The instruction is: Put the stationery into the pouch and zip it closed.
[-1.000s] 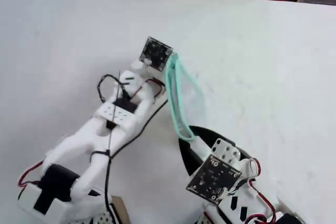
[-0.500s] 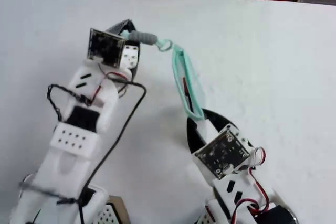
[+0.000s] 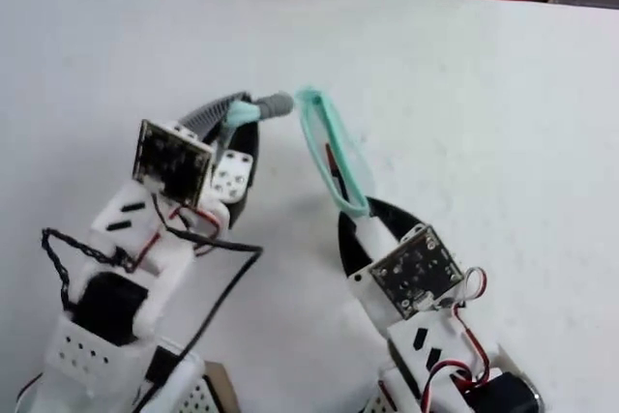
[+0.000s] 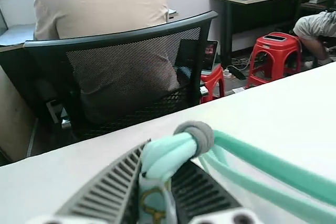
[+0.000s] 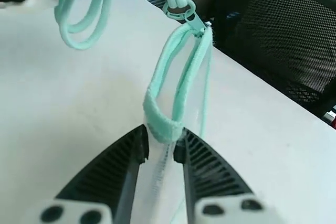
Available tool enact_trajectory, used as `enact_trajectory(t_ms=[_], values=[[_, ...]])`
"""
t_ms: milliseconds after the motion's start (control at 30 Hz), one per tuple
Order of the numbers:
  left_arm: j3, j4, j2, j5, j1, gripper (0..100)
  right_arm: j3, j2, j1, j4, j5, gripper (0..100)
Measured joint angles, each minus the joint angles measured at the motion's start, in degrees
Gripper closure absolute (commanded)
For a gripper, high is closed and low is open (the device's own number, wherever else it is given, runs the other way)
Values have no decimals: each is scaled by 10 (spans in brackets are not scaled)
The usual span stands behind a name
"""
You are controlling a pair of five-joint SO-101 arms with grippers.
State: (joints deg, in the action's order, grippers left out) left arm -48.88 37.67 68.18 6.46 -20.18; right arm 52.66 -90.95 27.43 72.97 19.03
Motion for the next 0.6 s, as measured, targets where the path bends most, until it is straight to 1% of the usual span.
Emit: enact_trajectory(t_ms=[133, 267, 467, 500, 600], values=[[0, 11, 3, 0, -21, 978, 25, 0, 33, -27, 0, 868], [0, 21, 3, 0, -25, 978, 55, 0, 51, -59, -25, 868], [0, 21, 5, 0, -25, 978, 76, 1, 51, -86, -42, 864], [0, 21, 5, 0, -25, 978, 78, 1, 51, -88, -49, 856], [16, 40, 5, 0, -25, 978, 80, 1, 51, -91, -84, 783]])
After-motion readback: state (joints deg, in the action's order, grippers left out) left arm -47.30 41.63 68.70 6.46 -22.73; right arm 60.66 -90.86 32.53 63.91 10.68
